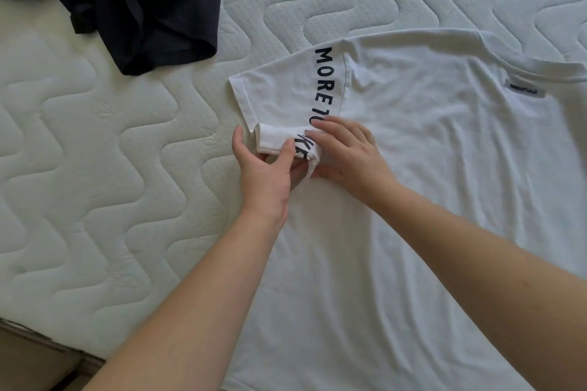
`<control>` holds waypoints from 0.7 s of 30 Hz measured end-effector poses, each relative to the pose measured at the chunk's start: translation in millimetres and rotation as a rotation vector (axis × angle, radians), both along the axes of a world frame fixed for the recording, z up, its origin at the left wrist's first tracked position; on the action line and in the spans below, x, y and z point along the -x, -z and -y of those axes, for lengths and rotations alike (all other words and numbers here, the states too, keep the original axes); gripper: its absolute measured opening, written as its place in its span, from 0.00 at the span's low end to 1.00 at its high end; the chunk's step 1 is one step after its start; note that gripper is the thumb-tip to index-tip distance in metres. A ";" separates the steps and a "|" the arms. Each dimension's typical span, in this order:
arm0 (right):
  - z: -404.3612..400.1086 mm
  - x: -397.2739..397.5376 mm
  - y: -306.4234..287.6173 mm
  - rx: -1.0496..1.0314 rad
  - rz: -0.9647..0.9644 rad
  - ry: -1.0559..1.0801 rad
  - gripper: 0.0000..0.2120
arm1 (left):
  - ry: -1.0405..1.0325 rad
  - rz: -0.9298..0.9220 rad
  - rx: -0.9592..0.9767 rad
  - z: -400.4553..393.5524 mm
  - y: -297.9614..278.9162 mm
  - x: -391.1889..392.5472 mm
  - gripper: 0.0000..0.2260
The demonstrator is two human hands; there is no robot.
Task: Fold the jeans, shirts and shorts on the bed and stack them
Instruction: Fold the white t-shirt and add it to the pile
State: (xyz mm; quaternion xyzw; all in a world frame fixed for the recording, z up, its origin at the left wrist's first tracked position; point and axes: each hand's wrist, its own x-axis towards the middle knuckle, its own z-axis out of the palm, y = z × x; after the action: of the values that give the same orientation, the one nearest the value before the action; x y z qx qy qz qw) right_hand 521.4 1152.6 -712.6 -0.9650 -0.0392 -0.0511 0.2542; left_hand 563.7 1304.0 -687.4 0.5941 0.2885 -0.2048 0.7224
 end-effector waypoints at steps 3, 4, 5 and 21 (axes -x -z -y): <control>-2.9 -1.8 -2.8 0.021 0.067 0.004 0.14 | -0.026 -0.028 -0.003 1.8 -2.0 16.9 0.41; -3.7 -2.7 -2.5 0.031 0.086 0.009 0.11 | -0.011 -0.041 -0.046 -0.2 -3.7 23.5 0.41; -4.3 -3.7 -1.8 0.045 0.102 0.013 0.09 | 0.034 -0.035 -0.149 -3.9 -5.3 28.5 0.40; 31.2 8.5 9.4 0.084 -0.011 -0.020 0.18 | 1.106 0.951 -1.103 -9.6 10.6 14.0 0.11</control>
State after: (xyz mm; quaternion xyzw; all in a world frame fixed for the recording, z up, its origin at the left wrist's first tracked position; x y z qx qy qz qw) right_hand 512.9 1121.4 -722.0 -0.9746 -0.0495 -0.0416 0.2143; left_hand 549.7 1313.6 -698.0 0.9303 -0.3083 -0.0885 0.1780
